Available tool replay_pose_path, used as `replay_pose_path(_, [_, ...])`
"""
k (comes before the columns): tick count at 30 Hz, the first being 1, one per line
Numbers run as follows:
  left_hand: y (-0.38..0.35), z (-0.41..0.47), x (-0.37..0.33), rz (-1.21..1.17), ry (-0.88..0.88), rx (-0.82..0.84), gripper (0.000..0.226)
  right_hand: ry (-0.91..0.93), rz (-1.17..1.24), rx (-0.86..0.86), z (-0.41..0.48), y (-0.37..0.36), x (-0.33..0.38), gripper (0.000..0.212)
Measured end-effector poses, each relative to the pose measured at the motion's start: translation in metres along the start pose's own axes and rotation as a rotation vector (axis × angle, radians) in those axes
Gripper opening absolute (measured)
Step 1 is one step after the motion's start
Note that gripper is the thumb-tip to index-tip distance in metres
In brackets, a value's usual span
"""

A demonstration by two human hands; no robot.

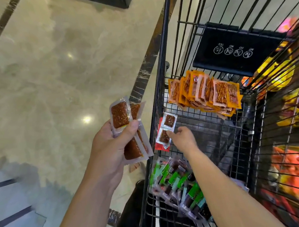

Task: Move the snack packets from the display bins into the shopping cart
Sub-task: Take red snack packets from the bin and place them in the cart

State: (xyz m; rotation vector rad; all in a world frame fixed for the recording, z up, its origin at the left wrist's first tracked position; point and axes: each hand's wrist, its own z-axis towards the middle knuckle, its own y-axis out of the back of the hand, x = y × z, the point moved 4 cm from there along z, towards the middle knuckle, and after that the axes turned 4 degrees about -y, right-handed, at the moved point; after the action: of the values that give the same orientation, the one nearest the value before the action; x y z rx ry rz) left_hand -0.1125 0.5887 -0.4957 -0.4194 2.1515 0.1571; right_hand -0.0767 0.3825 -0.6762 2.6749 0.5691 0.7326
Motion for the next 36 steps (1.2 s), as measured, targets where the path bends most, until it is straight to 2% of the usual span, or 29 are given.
replay_pose_path(1, [0.001,0.001,0.001,0.003,0.006,0.005,0.049,-0.021,-0.010,-0.017,0.005,-0.007,-0.002,0.028])
replay_pose_path(3, [0.001,0.002,0.004,0.016,0.019,0.020,0.046,-0.070,-0.017,-0.042,0.016,-0.020,-0.005,0.030])
replay_pose_path(7, [0.002,0.004,0.009,0.007,0.037,0.053,0.032,-0.167,-0.020,-0.080,0.026,-0.036,-0.003,0.054])
replay_pose_path(11, [0.004,0.005,0.013,-0.006,0.051,0.061,0.033,-0.186,-0.035,-0.109,0.029,-0.043,-0.005,0.066])
replay_pose_path(13, [0.004,0.006,0.014,-0.012,0.050,0.067,0.029,-0.168,-0.016,-0.107,0.034,-0.045,-0.008,0.059])
replay_pose_path(16, [0.005,0.007,0.014,-0.012,0.051,0.075,0.025,-0.115,0.105,-0.083,0.039,-0.044,-0.012,0.022])
replay_pose_path(17, [0.005,0.007,0.014,-0.013,0.049,0.080,0.025,-0.102,0.151,-0.073,0.040,-0.043,-0.013,0.016])
replay_pose_path(22, [0.003,0.004,0.007,-0.020,0.031,0.102,0.041,-0.063,0.346,-0.041,0.028,-0.023,-0.016,0.011])
replay_pose_path(25, [-0.002,-0.004,-0.004,-0.029,0.016,0.116,0.059,-0.001,0.454,0.005,0.003,0.001,-0.013,0.009])
replay_pose_path(27, [-0.008,-0.013,-0.015,-0.033,0.001,0.141,0.063,0.064,0.498,0.022,-0.026,0.021,-0.008,0.010])
replay_pose_path(36, [-0.038,-0.090,-0.103,0.035,-0.124,0.309,0.037,0.399,0.570,-0.014,-0.215,0.124,0.031,0.020])
